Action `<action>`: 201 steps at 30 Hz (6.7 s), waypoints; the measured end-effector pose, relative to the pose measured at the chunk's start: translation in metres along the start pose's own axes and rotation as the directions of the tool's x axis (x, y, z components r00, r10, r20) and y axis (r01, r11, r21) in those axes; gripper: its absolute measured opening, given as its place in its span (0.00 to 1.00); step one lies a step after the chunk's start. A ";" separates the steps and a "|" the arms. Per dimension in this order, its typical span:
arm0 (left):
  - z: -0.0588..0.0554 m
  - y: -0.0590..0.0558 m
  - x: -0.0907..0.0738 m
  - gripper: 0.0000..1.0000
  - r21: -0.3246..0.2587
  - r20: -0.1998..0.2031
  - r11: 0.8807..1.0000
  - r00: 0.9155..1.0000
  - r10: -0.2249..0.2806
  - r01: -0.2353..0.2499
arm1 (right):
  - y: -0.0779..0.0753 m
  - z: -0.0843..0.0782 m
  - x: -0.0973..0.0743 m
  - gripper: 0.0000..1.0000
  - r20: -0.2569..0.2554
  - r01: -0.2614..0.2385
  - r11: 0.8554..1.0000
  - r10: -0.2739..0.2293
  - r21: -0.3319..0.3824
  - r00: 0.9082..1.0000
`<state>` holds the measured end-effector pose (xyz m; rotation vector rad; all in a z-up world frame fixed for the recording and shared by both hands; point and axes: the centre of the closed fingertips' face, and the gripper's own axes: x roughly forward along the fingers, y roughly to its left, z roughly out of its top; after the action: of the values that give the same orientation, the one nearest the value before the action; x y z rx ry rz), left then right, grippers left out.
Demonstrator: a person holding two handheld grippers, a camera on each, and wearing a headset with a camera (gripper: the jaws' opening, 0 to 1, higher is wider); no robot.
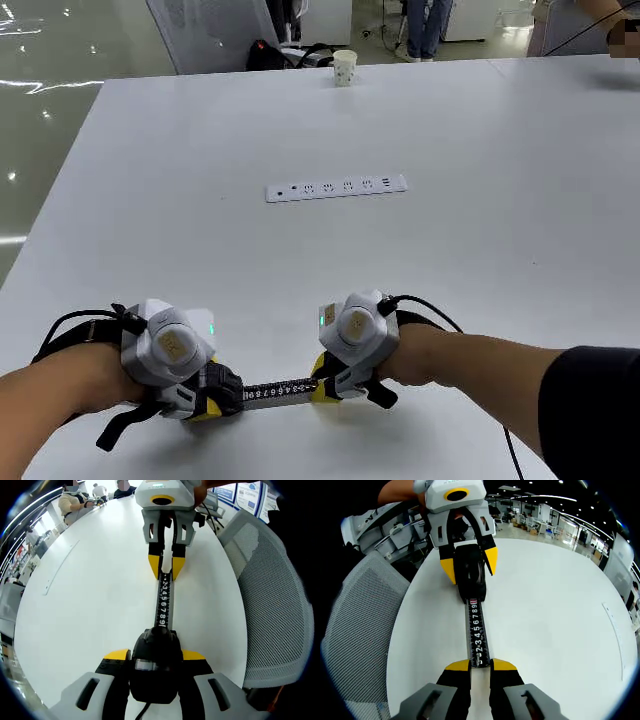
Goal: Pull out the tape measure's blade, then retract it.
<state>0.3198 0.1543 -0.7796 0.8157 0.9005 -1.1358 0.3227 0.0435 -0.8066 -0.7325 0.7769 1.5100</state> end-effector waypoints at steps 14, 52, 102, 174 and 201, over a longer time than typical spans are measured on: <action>0.000 0.000 0.000 0.31 0.000 -0.001 1.000 1.000 0.003 -0.003 | -0.001 -0.009 -0.006 0.09 -0.009 0.003 1.000 -0.003 -0.003 1.000; 0.000 0.001 0.000 0.31 -0.004 0.002 1.000 1.000 0.007 -0.007 | -0.003 -0.031 -0.021 0.09 -0.020 0.016 1.000 -0.016 0.026 1.000; 0.000 -0.001 0.000 0.32 -0.008 0.015 1.000 1.000 0.011 -0.011 | -0.004 -0.060 -0.042 0.09 -0.040 0.036 0.998 -0.034 0.047 0.999; 0.001 0.000 0.000 0.32 -0.015 0.024 1.000 1.000 0.014 -0.014 | -0.010 -0.106 -0.075 0.09 -0.063 0.060 0.995 -0.054 0.084 0.997; 0.001 0.000 0.000 0.32 -0.015 0.030 1.000 0.999 0.018 -0.017 | -0.011 -0.109 -0.078 0.09 -0.065 0.062 0.994 -0.056 0.094 0.996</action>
<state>0.3196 0.1537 -0.7790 0.7913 0.8738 -1.1223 0.3399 -0.0896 -0.8066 -0.7271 0.8619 1.3922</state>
